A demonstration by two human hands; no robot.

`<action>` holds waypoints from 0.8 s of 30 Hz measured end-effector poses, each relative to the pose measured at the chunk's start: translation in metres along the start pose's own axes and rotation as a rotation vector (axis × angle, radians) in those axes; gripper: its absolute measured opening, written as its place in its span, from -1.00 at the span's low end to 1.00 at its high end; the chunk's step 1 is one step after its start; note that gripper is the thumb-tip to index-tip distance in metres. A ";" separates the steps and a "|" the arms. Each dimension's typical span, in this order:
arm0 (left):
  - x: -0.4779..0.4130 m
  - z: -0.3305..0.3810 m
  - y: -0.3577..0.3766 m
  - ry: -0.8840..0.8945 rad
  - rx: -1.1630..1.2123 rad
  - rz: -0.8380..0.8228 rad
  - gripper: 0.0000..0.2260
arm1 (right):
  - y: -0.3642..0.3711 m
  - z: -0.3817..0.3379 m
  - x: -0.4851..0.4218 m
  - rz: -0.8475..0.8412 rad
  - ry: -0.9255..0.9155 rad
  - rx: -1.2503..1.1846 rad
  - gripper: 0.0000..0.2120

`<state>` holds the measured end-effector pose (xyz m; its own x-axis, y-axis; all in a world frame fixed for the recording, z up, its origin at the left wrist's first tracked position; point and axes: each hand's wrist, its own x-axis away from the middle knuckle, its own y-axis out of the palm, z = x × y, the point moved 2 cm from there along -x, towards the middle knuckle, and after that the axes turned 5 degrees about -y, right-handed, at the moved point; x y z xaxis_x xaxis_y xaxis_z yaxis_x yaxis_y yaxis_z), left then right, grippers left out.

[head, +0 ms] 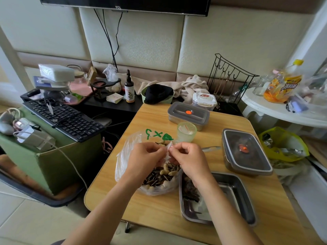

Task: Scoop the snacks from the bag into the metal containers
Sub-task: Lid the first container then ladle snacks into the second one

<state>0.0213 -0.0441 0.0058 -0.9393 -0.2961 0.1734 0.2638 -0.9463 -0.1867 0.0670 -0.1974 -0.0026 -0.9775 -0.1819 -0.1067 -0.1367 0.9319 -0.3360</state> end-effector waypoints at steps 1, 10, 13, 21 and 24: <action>-0.001 0.000 0.001 0.036 -0.065 0.032 -0.87 | 0.001 0.000 0.000 0.008 -0.017 0.039 -0.85; -0.005 0.000 -0.001 0.187 -0.279 0.032 -0.89 | -0.001 0.000 0.002 -0.017 -0.094 0.134 -0.93; -0.006 0.001 0.000 0.276 -0.388 0.079 -0.89 | 0.002 -0.004 0.004 0.001 -0.180 0.245 -0.90; -0.005 0.002 0.004 0.252 -0.280 -0.001 -0.90 | 0.000 -0.008 0.005 0.032 -0.258 0.262 -0.88; -0.003 0.003 0.003 0.193 -0.174 -0.043 -0.88 | 0.000 -0.012 0.008 0.010 -0.344 0.313 -0.90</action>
<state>0.0259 -0.0459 0.0074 -0.9776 -0.2104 0.0000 0.1972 -0.9160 -0.3493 0.0576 -0.1949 0.0082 -0.8611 -0.3166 -0.3977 -0.0211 0.8039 -0.5944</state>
